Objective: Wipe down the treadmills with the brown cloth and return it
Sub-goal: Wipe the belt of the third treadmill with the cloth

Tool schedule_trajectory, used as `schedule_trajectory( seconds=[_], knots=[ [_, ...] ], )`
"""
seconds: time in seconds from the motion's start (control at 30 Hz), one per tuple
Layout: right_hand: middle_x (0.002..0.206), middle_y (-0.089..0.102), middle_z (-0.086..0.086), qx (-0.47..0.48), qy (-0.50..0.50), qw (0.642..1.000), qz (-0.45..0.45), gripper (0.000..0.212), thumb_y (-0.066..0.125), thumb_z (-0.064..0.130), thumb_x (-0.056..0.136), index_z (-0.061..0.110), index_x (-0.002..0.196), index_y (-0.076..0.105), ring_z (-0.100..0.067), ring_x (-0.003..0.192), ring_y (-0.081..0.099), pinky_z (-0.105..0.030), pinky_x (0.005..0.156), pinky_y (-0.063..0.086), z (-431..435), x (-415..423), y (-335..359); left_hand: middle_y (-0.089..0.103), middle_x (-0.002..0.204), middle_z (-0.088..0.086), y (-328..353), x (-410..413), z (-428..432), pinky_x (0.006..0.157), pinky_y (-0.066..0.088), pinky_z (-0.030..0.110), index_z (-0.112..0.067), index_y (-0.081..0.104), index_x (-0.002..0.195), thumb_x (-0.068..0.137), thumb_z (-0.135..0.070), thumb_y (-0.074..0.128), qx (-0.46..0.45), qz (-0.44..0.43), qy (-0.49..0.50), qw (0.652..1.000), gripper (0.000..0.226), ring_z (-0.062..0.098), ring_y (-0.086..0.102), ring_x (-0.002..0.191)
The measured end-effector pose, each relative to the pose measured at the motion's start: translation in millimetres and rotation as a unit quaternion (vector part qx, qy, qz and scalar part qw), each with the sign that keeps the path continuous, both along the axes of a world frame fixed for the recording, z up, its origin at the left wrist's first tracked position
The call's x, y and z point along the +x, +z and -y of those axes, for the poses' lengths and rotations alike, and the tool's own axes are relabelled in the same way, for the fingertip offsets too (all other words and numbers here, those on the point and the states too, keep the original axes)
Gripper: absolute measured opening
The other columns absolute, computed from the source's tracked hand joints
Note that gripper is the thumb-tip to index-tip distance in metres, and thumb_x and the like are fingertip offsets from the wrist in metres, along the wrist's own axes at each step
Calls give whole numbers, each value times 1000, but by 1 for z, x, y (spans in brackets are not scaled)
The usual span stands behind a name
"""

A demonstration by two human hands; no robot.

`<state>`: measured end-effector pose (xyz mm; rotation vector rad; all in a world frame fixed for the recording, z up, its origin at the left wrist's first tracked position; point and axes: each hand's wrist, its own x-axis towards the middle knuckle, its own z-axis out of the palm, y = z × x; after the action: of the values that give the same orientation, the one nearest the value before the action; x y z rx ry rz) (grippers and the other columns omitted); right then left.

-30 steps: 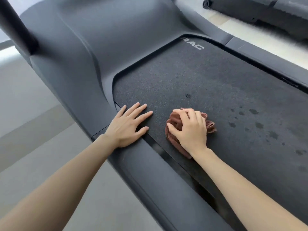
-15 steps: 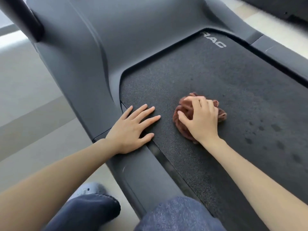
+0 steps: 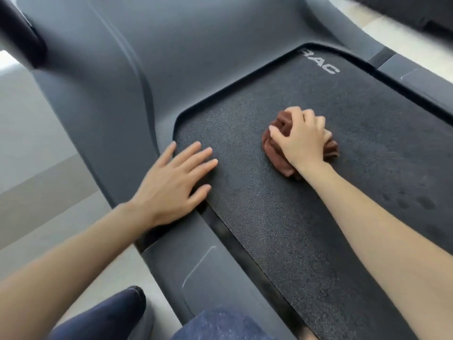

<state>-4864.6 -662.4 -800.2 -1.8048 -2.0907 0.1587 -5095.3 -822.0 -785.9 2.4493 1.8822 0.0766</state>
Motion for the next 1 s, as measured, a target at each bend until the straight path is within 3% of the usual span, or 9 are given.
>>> schedule_trajectory(
  seconds=[0.1, 0.3, 0.43, 0.6, 0.7, 0.87, 0.93, 1.0],
  knots=[
    [128, 46, -7, -27, 4, 1000, 2, 59, 53, 62, 82, 24, 126, 47, -33, 118, 38, -51, 97, 29, -16, -34, 2, 35, 149, 1, 9, -47, -23, 117, 6, 45, -23, 43, 140, 88, -51, 18, 13, -46, 43, 998, 63, 21, 21, 142],
    [122, 55, 2, 42, 241, 968, 60, 58, 46, 61, 74, 30, 123, 54, -26, 112, 48, -43, 89, 34, 55, 21, 4, 40, 146, 5, 4, -67, -24, 116, 12, 44, -27, 49, 135, 91, -44, 26, 22, -64, 29, 997, 53, 23, 32, 138],
    [120, 56, -3, 25, 126, 991, 26, 55, 46, 55, 74, 28, 121, 56, -30, 112, 47, -43, 91, 35, 9, 43, 7, 39, 147, 4, 6, -69, -24, 116, 12, 44, -28, 49, 135, 90, -45, 27, 26, -59, 30, 997, 53, 22, 32, 138],
    [125, 55, -9, 7, 4, 1000, -22, 54, 60, 52, 79, 20, 122, 53, -32, 119, 45, -42, 101, 33, -47, -28, 5, 39, 147, 2, 7, -69, -25, 117, 12, 42, -19, 45, 138, 89, -45, 29, 28, -53, 33, 998, 58, 17, 29, 139],
    [124, 56, -3, -4, 125, 992, -9, 59, 60, 60, 77, 20, 120, 53, -27, 119, 47, -40, 104, 33, -34, -79, 9, 38, 148, 1, 8, -70, -24, 117, 10, 40, -15, 43, 139, 88, -43, 30, 30, -48, 38, 998, 60, 14, 28, 139],
    [123, 58, 3, -21, 376, 926, -20, 53, 67, 47, 69, 21, 115, 58, -20, 120, 49, -39, 106, 33, 36, -63, 14, 39, 147, -1, 7, -70, -23, 117, 10, 38, -14, 44, 138, 88, -39, 30, 32, -23, 44, 998, 58, 13, 27, 139],
    [124, 58, 6, -35, 380, 924, -25, 50, 66, 41, 66, 23, 113, 59, -17, 122, 49, -36, 107, 32, 30, -37, 16, 39, 147, -1, 6, -70, -23, 117, 10, 38, -14, 45, 138, 88, -39, 31, 39, -26, 43, 998, 57, 13, 27, 139],
    [122, 59, 5, -49, 310, 948, -47, 48, 70, 35, 66, 22, 111, 59, -19, 121, 50, -37, 108, 29, 8, -35, 18, 39, 147, -1, 5, -70, -22, 117, 10, 38, -14, 45, 137, 88, -38, 30, 39, -22, 43, 998, 57, 13, 28, 139]
  ],
)
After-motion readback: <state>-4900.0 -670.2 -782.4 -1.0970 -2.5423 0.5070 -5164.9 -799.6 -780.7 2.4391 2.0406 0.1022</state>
